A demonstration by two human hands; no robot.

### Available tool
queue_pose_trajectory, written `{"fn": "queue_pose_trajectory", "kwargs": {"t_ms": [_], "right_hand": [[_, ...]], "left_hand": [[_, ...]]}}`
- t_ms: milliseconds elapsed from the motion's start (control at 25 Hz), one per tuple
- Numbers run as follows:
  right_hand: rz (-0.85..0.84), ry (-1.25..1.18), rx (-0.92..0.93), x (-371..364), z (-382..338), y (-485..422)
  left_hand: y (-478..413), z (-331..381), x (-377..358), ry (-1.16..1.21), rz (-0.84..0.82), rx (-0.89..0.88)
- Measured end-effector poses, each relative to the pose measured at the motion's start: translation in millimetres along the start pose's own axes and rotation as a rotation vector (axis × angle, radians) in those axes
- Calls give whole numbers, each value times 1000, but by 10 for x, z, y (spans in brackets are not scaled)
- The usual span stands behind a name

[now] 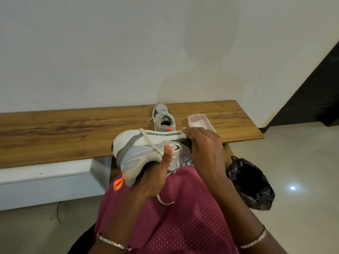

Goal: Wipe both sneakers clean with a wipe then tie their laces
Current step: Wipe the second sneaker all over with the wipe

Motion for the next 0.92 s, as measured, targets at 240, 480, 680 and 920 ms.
{"fn": "queue_pose_trajectory", "kwargs": {"t_ms": [240, 480, 680, 920], "right_hand": [[-8, 59, -231, 72, 257, 48], [11, -182, 55, -46, -205, -151], [-71, -178, 62, -55, 2, -168], [-53, -40, -60, 75, 221, -27]], "left_hand": [[13, 34, -4, -55, 6, 5], [102, 76, -144, -210, -85, -83], [51, -14, -77, -135, -19, -46], [7, -54, -61, -154, -11, 0]]}}
Point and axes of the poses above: each hand's wrist, its own y-axis away from the middle knuckle, its own x-axis out of the back of the hand, z = x × y, the point moved 3 cm from there along -y, towards the middle knuckle, and after that the axes turned 10 degrees about x, right-handed, at the moved point
